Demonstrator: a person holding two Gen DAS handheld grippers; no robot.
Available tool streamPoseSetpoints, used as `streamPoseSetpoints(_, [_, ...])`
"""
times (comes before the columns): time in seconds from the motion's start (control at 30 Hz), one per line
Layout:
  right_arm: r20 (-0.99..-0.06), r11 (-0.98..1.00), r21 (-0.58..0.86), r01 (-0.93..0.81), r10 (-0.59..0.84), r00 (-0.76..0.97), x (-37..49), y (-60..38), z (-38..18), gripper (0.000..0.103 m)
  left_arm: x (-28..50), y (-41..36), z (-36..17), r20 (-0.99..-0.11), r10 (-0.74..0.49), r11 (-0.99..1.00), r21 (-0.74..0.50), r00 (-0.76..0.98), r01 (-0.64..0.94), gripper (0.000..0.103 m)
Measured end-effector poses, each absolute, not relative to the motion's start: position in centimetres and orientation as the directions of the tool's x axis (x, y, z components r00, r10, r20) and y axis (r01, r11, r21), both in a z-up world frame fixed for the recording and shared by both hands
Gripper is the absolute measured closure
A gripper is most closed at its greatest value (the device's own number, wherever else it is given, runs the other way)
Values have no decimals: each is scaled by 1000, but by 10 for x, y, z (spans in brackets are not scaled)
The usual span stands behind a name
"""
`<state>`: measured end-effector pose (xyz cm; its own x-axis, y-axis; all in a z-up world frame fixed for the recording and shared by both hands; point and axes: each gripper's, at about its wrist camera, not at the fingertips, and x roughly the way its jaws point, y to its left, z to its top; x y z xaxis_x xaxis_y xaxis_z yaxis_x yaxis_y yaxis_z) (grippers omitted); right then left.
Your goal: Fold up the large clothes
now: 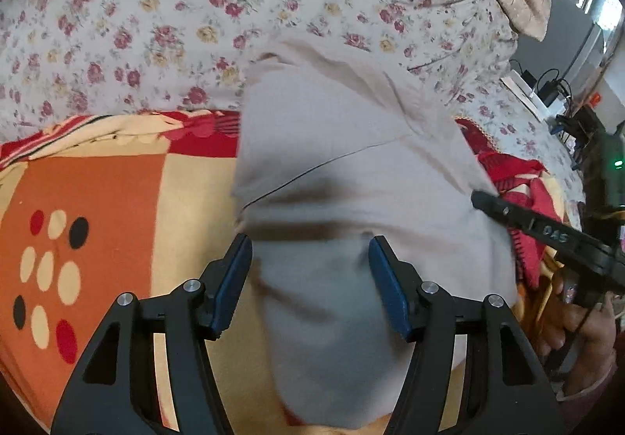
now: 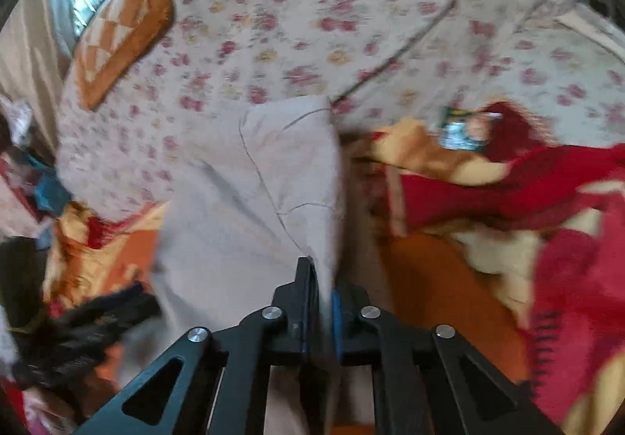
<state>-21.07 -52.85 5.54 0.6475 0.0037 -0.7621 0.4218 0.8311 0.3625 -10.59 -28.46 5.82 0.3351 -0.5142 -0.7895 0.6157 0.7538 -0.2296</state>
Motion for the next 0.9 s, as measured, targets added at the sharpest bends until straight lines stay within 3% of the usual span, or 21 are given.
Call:
streamPoseSetpoints(0.13, [-817, 822, 342, 455, 21, 576, -205, -528, 29, 97, -100, -290, 40, -825, -467, 770, -204, 318, 604, 37])
streamPoseSetpoints(0.2, [-800, 797, 378, 470, 26, 600, -208, -534, 41, 94, -95, -287, 44, -821, -475, 774, -219, 317, 594, 37])
streamPoseSetpoints(0.27, [-761, 778, 415, 471, 14, 648, -213, -542, 61, 70, -89, -286, 50, -811, -483, 778, -225, 331, 587, 37])
streamPoseSetpoints(0.3, [-747, 774, 419, 474, -2, 664, -213, -547, 69, 47, -85, -287, 54, -803, -484, 783, -220, 347, 582, 37])
streamPoseSetpoints(0.33, [-736, 773, 419, 476, -18, 677, -211, -551, 77, 38, -82, -288, 56, -800, -485, 785, -220, 353, 580, 37])
streamPoseSetpoints(0.43, [-733, 785, 425, 451, 6, 680, -180, -558, 89, 37, -67, -293, 57, -795, -491, 794, -240, 356, 558, 37])
streamPoseSetpoints(0.6, [-803, 827, 408, 387, 124, 583, -103, -558, 62, 37, -43, -307, 54, -802, -475, 816, -246, 363, 524, 37])
streamPoseSetpoints(0.67, [-782, 828, 453, 330, 192, 593, -89, -555, 50, 54, -37, -315, 55, -803, -467, 817, -232, 370, 527, 37])
streamPoseSetpoints(0.7, [-780, 838, 434, 331, 166, 603, -87, -552, 49, 84, -34, -319, 56, -803, -467, 815, -228, 371, 532, 37])
streamPoseSetpoints(0.73, [-782, 846, 409, 342, 132, 609, -88, -551, 50, 92, -32, -323, 57, -801, -471, 812, -230, 370, 536, 37])
streamPoseSetpoints(0.83, [-785, 861, 345, 373, 46, 618, -103, -551, 51, 99, -26, -333, 54, -792, -485, 806, -241, 371, 540, 35])
streamPoseSetpoints(0.9, [-802, 848, 284, 447, -46, 596, -114, -557, 40, 100, -23, -347, 41, -815, -454, 817, -220, 359, 534, 21])
